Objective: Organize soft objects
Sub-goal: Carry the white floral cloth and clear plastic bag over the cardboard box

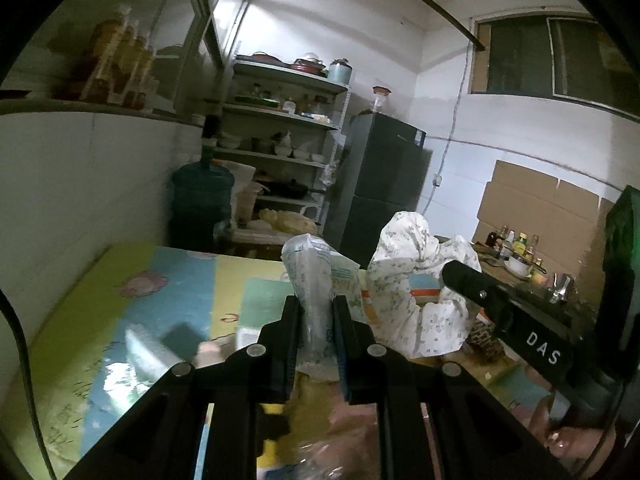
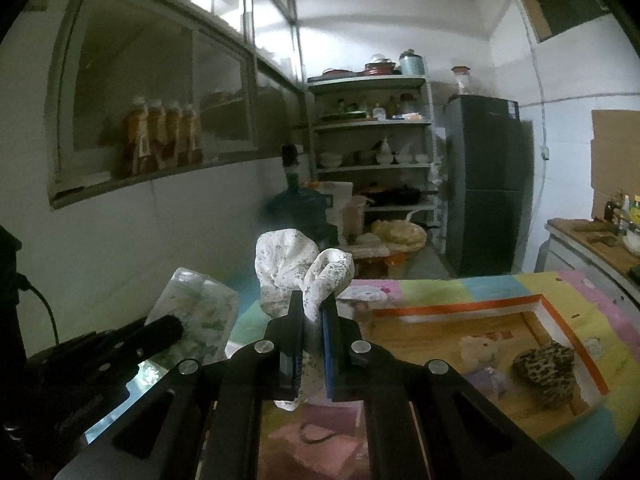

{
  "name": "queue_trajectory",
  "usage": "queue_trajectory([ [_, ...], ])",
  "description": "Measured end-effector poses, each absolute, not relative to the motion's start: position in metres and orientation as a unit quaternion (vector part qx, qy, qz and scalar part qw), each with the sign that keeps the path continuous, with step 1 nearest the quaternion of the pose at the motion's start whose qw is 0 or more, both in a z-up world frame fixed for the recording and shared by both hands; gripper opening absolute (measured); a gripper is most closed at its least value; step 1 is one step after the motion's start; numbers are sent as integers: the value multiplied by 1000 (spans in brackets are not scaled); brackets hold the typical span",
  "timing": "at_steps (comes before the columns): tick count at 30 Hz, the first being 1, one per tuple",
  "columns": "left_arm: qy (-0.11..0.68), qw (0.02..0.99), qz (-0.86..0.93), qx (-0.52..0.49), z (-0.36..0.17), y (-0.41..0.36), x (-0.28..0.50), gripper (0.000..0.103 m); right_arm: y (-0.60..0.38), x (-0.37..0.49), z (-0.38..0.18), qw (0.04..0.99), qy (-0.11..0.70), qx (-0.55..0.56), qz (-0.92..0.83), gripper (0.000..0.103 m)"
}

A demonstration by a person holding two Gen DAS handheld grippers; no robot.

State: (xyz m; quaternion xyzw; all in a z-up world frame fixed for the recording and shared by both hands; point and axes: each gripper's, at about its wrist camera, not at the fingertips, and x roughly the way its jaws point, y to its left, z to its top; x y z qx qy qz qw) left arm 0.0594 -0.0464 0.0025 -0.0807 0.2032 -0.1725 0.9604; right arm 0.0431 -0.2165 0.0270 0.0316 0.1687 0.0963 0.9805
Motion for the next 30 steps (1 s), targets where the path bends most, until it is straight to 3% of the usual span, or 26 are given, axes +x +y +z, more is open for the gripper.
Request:
queue_trajectory([
  [30, 234, 942, -239, -33, 6, -194, 108, 17, -362, 48, 19, 982, 161, 95, 1, 8],
])
